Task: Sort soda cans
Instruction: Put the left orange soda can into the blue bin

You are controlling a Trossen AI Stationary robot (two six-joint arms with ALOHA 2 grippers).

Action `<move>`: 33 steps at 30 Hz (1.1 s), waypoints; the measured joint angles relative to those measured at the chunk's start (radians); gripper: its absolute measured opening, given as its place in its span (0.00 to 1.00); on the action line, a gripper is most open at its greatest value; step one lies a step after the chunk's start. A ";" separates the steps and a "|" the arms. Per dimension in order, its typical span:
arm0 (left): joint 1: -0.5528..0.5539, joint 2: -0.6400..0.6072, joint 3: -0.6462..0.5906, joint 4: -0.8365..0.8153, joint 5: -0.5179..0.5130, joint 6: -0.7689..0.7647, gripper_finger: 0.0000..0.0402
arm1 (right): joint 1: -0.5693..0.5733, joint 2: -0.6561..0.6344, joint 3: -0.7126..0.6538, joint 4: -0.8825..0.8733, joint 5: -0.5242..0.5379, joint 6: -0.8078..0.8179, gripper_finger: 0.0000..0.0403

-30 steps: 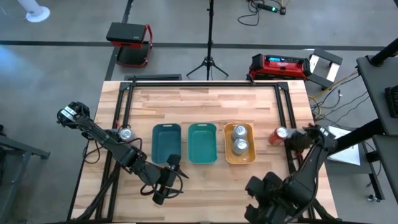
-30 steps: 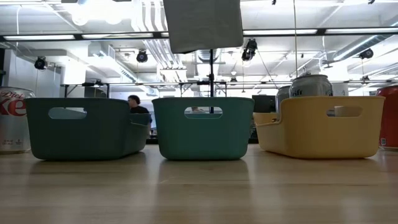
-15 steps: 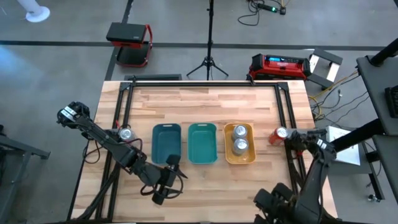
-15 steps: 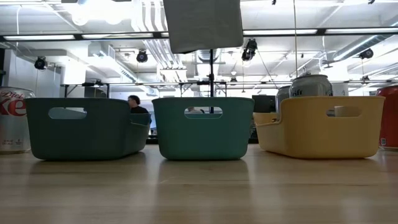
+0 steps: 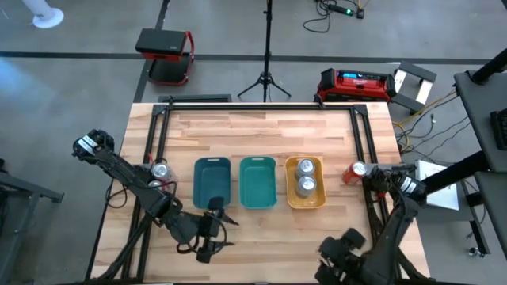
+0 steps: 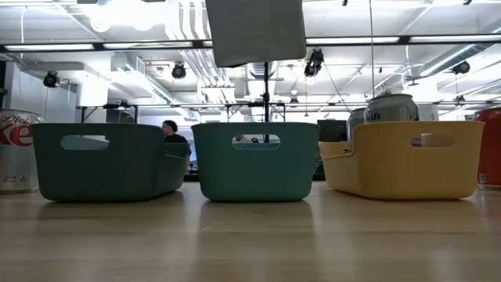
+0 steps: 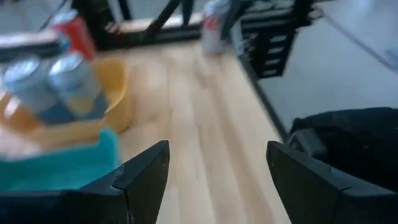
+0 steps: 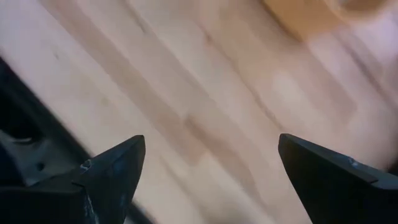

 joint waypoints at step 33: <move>-0.002 -0.068 0.195 -1.482 0.299 -1.598 0.64 | -0.147 0.000 -0.151 0.613 0.147 -1.097 0.90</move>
